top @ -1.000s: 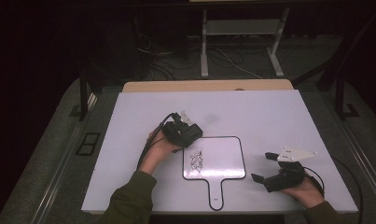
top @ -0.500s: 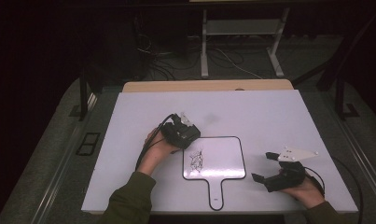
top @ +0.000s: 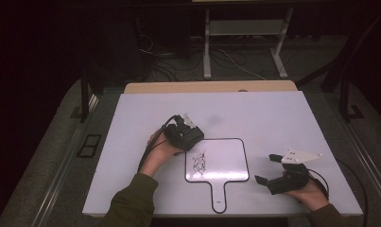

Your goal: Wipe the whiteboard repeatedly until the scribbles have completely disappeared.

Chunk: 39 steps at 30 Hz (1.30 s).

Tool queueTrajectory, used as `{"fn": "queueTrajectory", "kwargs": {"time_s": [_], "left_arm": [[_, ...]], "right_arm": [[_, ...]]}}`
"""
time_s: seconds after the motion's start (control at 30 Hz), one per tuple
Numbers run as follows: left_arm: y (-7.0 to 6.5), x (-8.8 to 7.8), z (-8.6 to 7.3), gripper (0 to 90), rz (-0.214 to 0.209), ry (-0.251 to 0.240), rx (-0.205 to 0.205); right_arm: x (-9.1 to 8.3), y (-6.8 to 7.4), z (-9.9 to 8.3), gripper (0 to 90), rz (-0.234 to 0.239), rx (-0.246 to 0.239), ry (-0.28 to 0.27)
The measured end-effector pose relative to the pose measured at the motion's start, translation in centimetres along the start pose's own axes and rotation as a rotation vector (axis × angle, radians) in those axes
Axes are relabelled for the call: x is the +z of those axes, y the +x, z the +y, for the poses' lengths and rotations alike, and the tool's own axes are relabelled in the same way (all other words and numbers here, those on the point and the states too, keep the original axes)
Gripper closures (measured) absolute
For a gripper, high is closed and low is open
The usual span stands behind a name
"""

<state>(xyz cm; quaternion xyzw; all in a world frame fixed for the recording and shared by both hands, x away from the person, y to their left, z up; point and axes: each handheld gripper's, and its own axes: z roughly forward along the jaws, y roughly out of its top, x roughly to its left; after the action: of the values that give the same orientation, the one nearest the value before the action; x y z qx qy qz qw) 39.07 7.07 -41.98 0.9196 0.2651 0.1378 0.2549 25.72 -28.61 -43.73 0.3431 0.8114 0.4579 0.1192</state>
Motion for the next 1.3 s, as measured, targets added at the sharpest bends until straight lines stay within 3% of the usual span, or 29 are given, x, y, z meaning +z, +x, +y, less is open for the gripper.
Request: {"fn": "queueTrajectory", "kwargs": {"time_s": [0.2,0.4,0.5,0.73,0.83,0.93,1.3], "left_arm": [[-1.4,0.0,0.6,39.9,-0.063,0.015,0.031],[-3.2,0.1,0.7,39.9,-0.118,-0.009,0.066],[-3.6,0.0,0.8,39.9,-0.113,-0.007,0.087],[-1.6,0.1,0.2,39.9,-0.055,-0.021,0.012],[-1.2,0.1,0.0,39.9,-0.058,-0.026,-0.008],[-1.8,0.0,0.1,39.9,-0.06,-0.015,0.019],[-4.6,-1.0,-0.8,39.8,-0.125,-0.015,0.052]], "right_arm": [[0.1,0.1,0.0,0.0,0.001,-0.002,0.003],[0.0,0.1,0.0,0.0,-0.003,-0.003,0.0],[0.0,0.1,0.0,0.0,-0.003,-0.003,0.0],[-0.1,0.1,0.0,0.0,-0.004,-0.001,-0.001],[-0.1,0.0,0.0,0.0,-0.002,-0.002,0.0],[0.0,0.1,0.0,0.0,-0.002,-0.002,0.0],[0.0,0.0,0.0,0.0,-0.002,-0.001,-0.001]]}}
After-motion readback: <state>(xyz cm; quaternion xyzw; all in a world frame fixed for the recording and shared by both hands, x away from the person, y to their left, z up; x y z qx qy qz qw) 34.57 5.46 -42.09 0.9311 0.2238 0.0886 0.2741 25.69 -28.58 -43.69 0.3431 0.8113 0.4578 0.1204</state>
